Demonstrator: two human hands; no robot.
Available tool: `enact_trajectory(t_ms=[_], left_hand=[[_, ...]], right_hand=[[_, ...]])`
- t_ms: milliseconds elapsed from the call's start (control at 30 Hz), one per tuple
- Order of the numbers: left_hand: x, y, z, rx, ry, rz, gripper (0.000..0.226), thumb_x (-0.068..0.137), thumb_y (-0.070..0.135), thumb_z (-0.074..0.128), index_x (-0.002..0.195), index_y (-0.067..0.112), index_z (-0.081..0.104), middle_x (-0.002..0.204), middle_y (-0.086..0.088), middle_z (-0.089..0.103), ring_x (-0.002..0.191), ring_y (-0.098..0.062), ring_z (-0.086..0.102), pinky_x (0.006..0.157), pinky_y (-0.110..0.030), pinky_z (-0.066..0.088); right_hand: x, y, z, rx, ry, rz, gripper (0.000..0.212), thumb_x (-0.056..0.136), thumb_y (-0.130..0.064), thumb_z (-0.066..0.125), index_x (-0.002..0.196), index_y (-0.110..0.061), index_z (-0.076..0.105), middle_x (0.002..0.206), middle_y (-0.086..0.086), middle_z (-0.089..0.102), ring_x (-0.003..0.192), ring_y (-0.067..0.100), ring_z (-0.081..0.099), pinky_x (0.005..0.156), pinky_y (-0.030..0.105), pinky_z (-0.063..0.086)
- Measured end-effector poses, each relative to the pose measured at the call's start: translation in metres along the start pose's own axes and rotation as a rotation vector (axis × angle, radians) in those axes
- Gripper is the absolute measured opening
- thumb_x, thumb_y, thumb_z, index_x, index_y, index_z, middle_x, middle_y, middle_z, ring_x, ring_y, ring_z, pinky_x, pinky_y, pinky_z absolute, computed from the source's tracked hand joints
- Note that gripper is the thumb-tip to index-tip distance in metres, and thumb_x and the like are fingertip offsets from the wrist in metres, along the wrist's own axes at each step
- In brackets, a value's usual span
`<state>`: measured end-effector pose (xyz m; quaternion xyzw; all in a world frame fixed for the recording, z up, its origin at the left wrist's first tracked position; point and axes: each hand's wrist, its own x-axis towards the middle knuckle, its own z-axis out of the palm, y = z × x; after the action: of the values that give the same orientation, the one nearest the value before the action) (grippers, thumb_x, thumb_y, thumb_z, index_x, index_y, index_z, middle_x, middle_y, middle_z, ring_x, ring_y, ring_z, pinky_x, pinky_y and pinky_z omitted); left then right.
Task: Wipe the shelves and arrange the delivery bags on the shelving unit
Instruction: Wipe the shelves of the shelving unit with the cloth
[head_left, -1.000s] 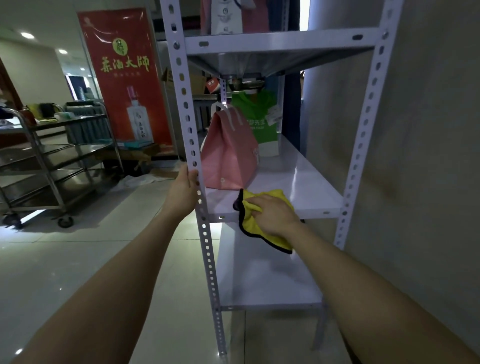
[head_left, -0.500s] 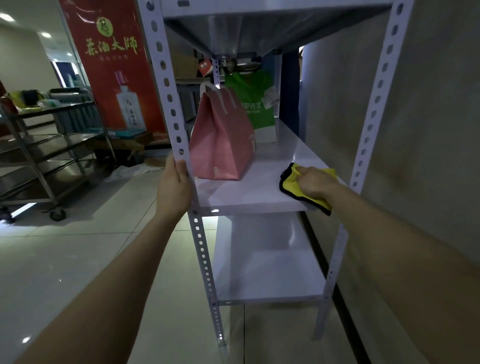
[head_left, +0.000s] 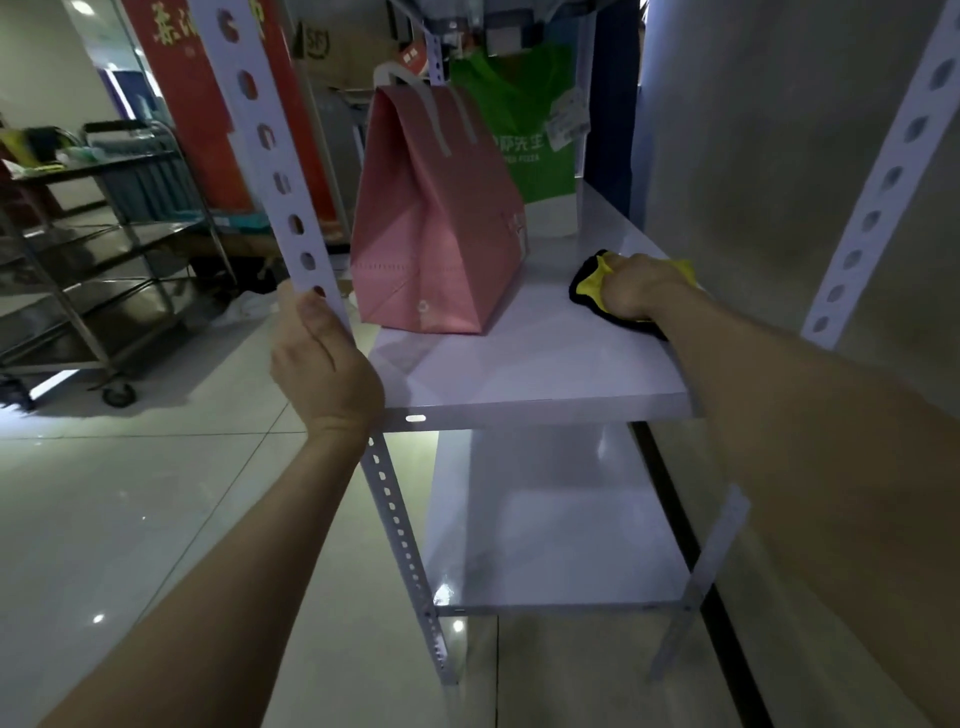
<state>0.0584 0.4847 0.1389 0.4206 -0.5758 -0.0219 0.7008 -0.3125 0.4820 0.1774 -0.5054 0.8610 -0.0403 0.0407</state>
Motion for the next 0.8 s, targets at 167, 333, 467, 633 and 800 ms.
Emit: enact_trajectory(t_ms=[167, 333, 467, 633, 800], left_hand=[[-0.001, 0.002, 0.0, 0.035, -0.024, -0.011, 0.035, 0.115, 0.041, 0.018, 0.096, 0.027, 0.044, 0.079, -0.009, 0.055, 0.066, -0.035, 0.054, 0.061, -0.053, 0.046], [-0.003, 0.011, -0.003, 0.074, -0.083, -0.044, 0.039, 0.116, 0.032, 0.021, 0.099, 0.011, 0.05, 0.081, -0.007, 0.05, 0.068, -0.029, 0.049, 0.065, -0.037, 0.032], [-0.003, 0.017, -0.013, 0.128, -0.192, -0.07, 0.041, 0.118, 0.034, 0.02, 0.109, 0.009, 0.051, 0.084, -0.007, 0.053, 0.07, -0.029, 0.052, 0.066, -0.037, 0.036], [0.004, 0.032, -0.028, 0.068, -0.374, -0.186, 0.032, 0.117, 0.037, 0.023, 0.108, 0.018, 0.046, 0.087, -0.002, 0.052, 0.08, -0.032, 0.055, 0.07, -0.039, 0.038], [-0.003, 0.033, -0.056, -0.002, -0.611, -0.349, 0.036, 0.112, 0.049, 0.033, 0.121, 0.02, 0.054, 0.111, -0.005, 0.064, 0.1, -0.031, 0.065, 0.086, -0.049, 0.054]], right_hand=[[-0.039, -0.004, -0.005, -0.028, 0.034, -0.03, 0.091, 0.087, -0.068, 0.011, 0.168, -0.027, 0.004, 0.174, -0.002, 0.018, 0.158, 0.027, 0.022, 0.127, 0.052, 0.006], [-0.083, -0.002, 0.008, -0.003, 0.054, -0.108, 0.072, 0.105, -0.057, 0.021, 0.169, -0.023, 0.013, 0.169, 0.013, 0.029, 0.151, 0.032, 0.035, 0.127, 0.048, 0.016], [-0.136, -0.01, 0.017, 0.065, 0.12, -0.174, 0.065, 0.105, -0.049, 0.032, 0.164, -0.023, 0.029, 0.16, 0.017, 0.041, 0.143, 0.035, 0.042, 0.118, 0.041, 0.029], [-0.183, -0.006, 0.037, 0.095, 0.214, -0.28, 0.058, 0.107, -0.043, 0.038, 0.161, -0.023, 0.035, 0.16, 0.017, 0.043, 0.143, 0.037, 0.042, 0.121, 0.044, 0.029], [-0.213, -0.004, 0.054, 0.172, 0.41, -0.351, 0.039, 0.101, -0.023, 0.058, 0.14, -0.018, 0.059, 0.122, 0.015, 0.062, 0.111, 0.04, 0.057, 0.098, 0.046, 0.042]])
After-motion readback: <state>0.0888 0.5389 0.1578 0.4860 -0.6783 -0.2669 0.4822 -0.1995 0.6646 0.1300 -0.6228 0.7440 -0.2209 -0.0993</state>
